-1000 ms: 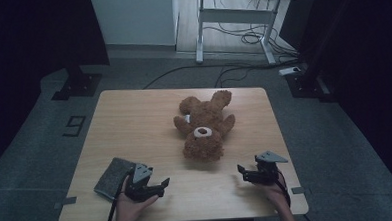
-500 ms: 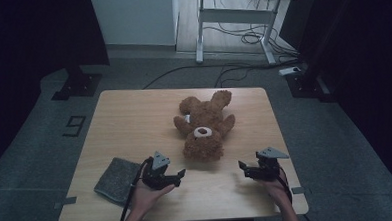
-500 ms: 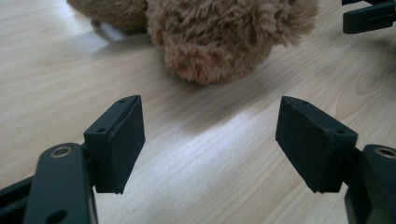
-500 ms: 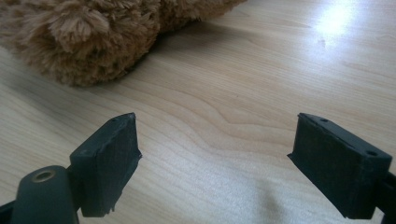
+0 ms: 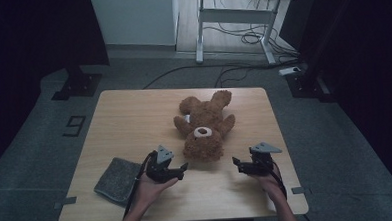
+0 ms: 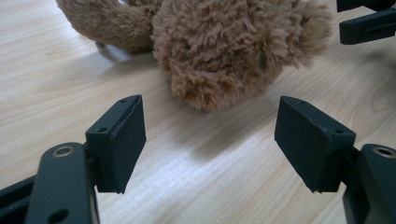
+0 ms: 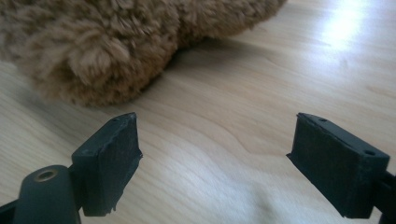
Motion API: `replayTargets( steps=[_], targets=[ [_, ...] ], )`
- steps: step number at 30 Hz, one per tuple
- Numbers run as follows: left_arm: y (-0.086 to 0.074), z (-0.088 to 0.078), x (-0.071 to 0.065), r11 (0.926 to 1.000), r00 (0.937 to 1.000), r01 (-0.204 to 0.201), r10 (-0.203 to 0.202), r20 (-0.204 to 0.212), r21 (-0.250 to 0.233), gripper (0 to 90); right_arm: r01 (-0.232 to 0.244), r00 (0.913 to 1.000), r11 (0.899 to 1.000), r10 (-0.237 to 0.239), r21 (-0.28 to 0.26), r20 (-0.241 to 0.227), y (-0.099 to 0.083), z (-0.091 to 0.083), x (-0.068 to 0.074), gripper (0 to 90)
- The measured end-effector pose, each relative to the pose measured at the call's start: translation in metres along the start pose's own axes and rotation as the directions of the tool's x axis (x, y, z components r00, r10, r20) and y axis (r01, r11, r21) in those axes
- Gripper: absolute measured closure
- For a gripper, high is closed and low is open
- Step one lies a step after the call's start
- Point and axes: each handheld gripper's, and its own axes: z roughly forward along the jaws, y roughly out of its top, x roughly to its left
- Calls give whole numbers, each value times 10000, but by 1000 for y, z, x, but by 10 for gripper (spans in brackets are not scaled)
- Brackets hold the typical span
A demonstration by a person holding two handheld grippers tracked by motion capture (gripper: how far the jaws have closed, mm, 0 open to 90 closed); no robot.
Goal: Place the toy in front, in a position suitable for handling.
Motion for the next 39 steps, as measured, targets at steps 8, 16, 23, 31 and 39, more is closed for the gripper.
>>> replayTargets(
  steps=[8,16,23,31,39],
  targets=[
    [6,10,1,10000,9998,-67,67,195,40,240,95,9998,9999,-94,65,-171,11,13,7,161],
    [12,33,-3,9987,9992,-275,262,305,431,234,-15,9999,10000,15,-2,-130,20,21,3,167],
    [15,50,-4,9971,9991,-328,309,284,683,223,116,9998,9999,-114,-92,152,32,31,-4,174],
    [14,63,1,9966,9991,-228,198,377,795,317,-363,9993,9992,361,-195,-85,41,41,-15,178],
    [15,66,-1,9970,9985,-398,373,391,671,449,-594,9982,9977,591,-337,-104,46,48,-22,179]
  ],
)
